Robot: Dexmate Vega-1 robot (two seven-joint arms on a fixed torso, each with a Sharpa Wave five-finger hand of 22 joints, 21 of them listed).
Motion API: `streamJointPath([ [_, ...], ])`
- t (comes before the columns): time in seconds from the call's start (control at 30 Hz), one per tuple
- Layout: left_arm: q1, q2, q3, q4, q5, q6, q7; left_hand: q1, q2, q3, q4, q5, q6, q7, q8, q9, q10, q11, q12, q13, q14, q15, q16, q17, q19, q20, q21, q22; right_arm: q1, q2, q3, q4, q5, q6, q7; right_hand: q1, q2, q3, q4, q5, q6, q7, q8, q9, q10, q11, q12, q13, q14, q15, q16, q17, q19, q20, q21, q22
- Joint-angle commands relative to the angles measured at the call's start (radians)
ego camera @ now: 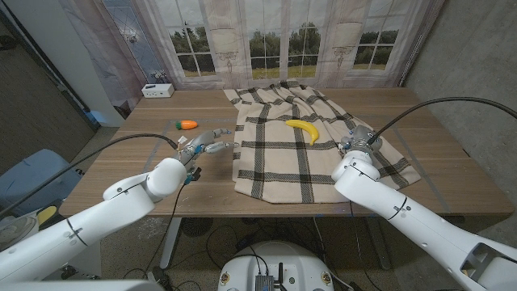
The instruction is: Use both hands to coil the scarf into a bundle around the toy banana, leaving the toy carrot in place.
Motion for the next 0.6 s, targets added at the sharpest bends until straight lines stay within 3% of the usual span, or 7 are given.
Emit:
streamJointPath([
  [0.03, -0.033, 0.017, 0.049, -0.037, 0.068, 0.053, -0.047, 0.027, -0.022, -0.014, 0.002, 0.016, -0.001, -0.038, -0.003, 0.005, -0.023, -0.005, -0.003, 0.002, -0.026, 0.007, -0.001, 0.002, -0.013, 0.006, -0.01, 0.0, -0.113, 0.101, 0.08, 0.011, -0.394, -0.015, 0.263, -0.006, 0.002, 0.012, -0.006, -0.003, 0.001, -0.009, -0.003, 0.003, -0.013, -0.002, -0.004, 0.001, -0.031, -0.062, -0.008, -0.005, -0.014, 0.002, -0.008, 0.003],
  [0.13, -0.039, 0.019, 0.062, -0.051, 0.092, 0.062, -0.051, 0.054, -0.029, -0.025, 0.006, 0.027, 0.006, -0.078, -0.002, 0.006, -0.037, -0.004, -0.002, 0.003, -0.044, 0.019, 0.001, 0.003, -0.02, 0.006, -0.019, 0.001, -0.136, 0.135, 0.101, 0.022, -0.524, -0.015, 0.364, -0.005, 0.001, 0.015, -0.01, -0.005, 0.0, -0.009, -0.004, 0.003, -0.02, -0.004, -0.005, 0.001, -0.055, -0.057, -0.012, -0.009, -0.016, 0.002, -0.01, 0.003],
  [0.27, -0.048, 0.021, 0.073, -0.06, 0.107, 0.065, -0.07, 0.076, -0.033, -0.034, 0.009, 0.036, 0.011, -0.102, -0.003, 0.007, -0.054, -0.008, -0.003, 0.003, -0.064, 0.022, 0.0, 0.003, -0.032, 0.01, -0.028, 0.001, -0.156, 0.17, 0.119, 0.038, -0.655, -0.015, 0.461, -0.006, -0.001, 0.021, -0.017, -0.007, -0.004, -0.014, -0.006, 0.003, -0.036, -0.005, -0.009, 0.001, -0.092, -0.048, -0.014, -0.016, -0.026, -0.003, -0.017, 0.002],
  [0.47, -0.064, 0.022, 0.098, -0.085, 0.145, 0.106, -0.094, 0.092, -0.034, -0.044, 0.012, 0.043, 0.013, -0.107, -0.004, 0.007, -0.075, -0.011, -0.005, 0.003, -0.087, 0.031, -0.002, 0.004, -0.044, 0.01, -0.037, 0.002, -0.179, 0.207, 0.143, 0.053, -0.783, -0.015, 0.551, -0.012, -0.006, 0.026, -0.025, -0.009, -0.009, -0.016, -0.007, 0.003, -0.056, -0.014, -0.012, 0.0, -0.151, -0.035, -0.014, -0.025, -0.065, -0.004, -0.038, 0.001],
  [0.6, -0.069, 0.017, 0.105, -0.088, 0.155, 0.12, -0.101, 0.096, -0.035, -0.05, 0.015, 0.046, 0.011, -0.1, -0.007, 0.008, -0.078, -0.009, -0.003, 0.004, -0.092, 0.033, -0.001, 0.004, -0.044, 0.009, -0.04, 0.002, -0.189, 0.23, 0.154, 0.066, -0.845, -0.015, 0.582, -0.017, -0.01, 0.032, -0.032, -0.009, -0.01, -0.019, -0.007, 0.003, -0.063, -0.013, -0.009, -0.001, -0.175, -0.02, -0.007, -0.034, -0.116, 0.012, -0.064, 0.0],
])
